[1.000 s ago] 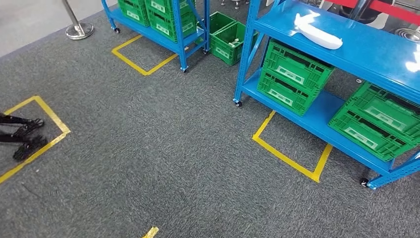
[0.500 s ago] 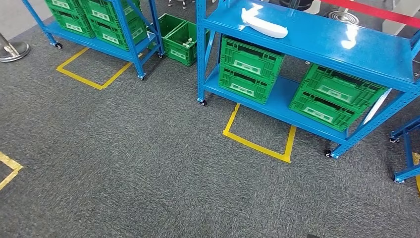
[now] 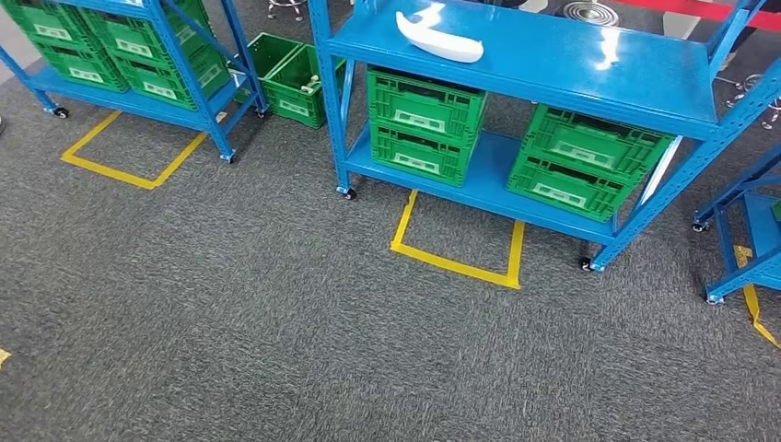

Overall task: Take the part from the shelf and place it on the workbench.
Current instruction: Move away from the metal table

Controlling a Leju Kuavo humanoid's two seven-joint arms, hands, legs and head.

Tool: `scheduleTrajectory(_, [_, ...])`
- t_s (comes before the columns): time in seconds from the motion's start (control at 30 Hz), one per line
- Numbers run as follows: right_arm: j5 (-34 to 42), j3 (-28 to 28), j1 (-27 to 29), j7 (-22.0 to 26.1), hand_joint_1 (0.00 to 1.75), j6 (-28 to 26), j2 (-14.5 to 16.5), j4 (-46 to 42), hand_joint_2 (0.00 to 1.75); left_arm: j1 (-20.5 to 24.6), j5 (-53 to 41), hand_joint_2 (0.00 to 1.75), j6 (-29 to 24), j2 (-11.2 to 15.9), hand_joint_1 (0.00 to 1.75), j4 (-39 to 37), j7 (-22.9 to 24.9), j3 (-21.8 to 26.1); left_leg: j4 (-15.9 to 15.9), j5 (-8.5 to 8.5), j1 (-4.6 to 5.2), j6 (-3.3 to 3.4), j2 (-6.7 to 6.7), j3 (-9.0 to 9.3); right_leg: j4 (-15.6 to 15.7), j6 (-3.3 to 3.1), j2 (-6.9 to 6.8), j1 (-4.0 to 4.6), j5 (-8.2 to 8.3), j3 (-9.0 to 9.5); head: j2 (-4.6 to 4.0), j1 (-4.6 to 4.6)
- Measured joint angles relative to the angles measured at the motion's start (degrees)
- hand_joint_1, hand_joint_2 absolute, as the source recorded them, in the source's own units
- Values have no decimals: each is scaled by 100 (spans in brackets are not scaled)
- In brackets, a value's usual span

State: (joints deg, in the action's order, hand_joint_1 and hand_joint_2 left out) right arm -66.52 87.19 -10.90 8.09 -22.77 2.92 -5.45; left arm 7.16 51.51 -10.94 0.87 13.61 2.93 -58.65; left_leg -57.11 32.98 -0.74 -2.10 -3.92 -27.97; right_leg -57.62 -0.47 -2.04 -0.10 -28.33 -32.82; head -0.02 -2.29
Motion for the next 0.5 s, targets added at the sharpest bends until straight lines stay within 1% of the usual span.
scheduleTrajectory(0.03, [0, 2, -6, 0, 0, -2, 3, 0, 0, 3, 1, 0, 0, 0, 0, 1, 1, -8, -182, 122, -10, -19, 141, -80, 12, -35, 48, -13, 4, 11, 0, 25])
scheduleTrajectory(0.07, [0, 3, -17, 0, 0, -3, 5, 1, 0, 5, 2, 0, 1, 0, 0, 1, 4, -15, -472, 279, -18, -31, 299, -226, 18, -69, 93, -19, 4, 21, 0, 67])
scheduleTrajectory(0.1, [-1, 4, -28, 0, 0, -4, 8, 2, 0, 3, 5, 0, 0, 1, 0, 1, 9, -23, -850, 444, -19, -30, 398, -435, 18, -96, 138, -13, -4, 24, 0, 121])
scheduleTrajectory(0.13, [-1, 4, -33, 0, 0, -5, 9, 2, 0, -2, 8, 0, 1, 2, 0, 1, 15, -28, -1223, 565, -17, -28, 420, -660, 16, -116, 185, -1, -12, 29, 0, 171])
scheduleTrajectory(0.17, [-1, 6, -30, -1, 0, -5, 10, 3, 0, -6, 12, 0, 0, 2, 0, 0, 22, -30, -1475, 598, -16, -21, 421, -840, 14, -132, 228, 14, -23, 39, 0, 212])
scheduleTrajectory(0.2, [-1, 7, -21, -5, 0, -5, 10, 3, 0, -8, 15, 0, 0, 3, 0, -1, 27, -32, -1549, 517, -13, -7, 417, -942, 12, -142, 271, 31, -36, 57, 0, 239])
scheduleTrajectory(0.23, [-1, 9, -14, -9, 0, -5, 11, 4, 0, -9, 15, 0, 0, 3, 0, -1, 30, -32, -1399, 319, -5, 19, 415, -933, 11, -145, 308, 47, -53, 86, 0, 255])
scheduleTrajectory(0.27, [-1, 11, -10, -13, 0, -5, 12, 5, 0, -8, 16, 0, -1, 4, 0, -2, 32, -32, -1082, 57, 8, 59, 421, -831, 10, -143, 341, 59, -73, 120, 0, 265])
scheduleTrajectory(0.3, [-1, 13, -10, -16, 0, -5, 20, 6, 0, -5, 16, 0, -1, 10, 0, -2, 33, -32, -739, -156, 23, 109, 443, -696, 9, -131, 367, 73, -95, 152, 0, 267])
scheduleTrajectory(0.33, [-1, 14, -13, -17, 0, -5, 26, 7, 0, -3, 16, 0, -1, 17, 0, -2, 33, -32, -427, -295, 37, 148, 463, -564, 2, -109, 389, 81, -118, 171, 0, 269])
scheduleTrajectory(0.37, [-1, 14, -15, -17, 0, -6, 32, 7, 0, -1, 16, 0, -1, 23, 0, -1, 33, -33, -231, -344, 47, 170, 483, -480, -6, -86, 401, 83, -135, 174, 0, 273])
scheduleTrajectory(0.4, [-2, 15, -16, -17, 0, -7, 35, 7, 0, 1, 16, 0, -1, 24, 0, -1, 33, -33, -145, -326, 53, 165, 495, -442, -13, -76, 409, 84, -149, 169, 0, 266])
scheduleTrajectory(0.43, [-4, 16, -17, -17, 0, -8, 29, 7, 0, -1, 16, 0, -1, 21, 0, -1, 34, -34, -97, -322, 57, 146, 495, -426, -18, -71, 413, 77, -158, 163, 0, 259])
scheduleTrajectory(0.5, [-8, 20, -17, -19, 0, -8, 30, 10, 0, -3, 17, 0, -2, 20, 0, -3, 34, -34, -87, -317, 70, 128, 494, -419, -8, -80, 409, 64, -164, 173, 0, 235])
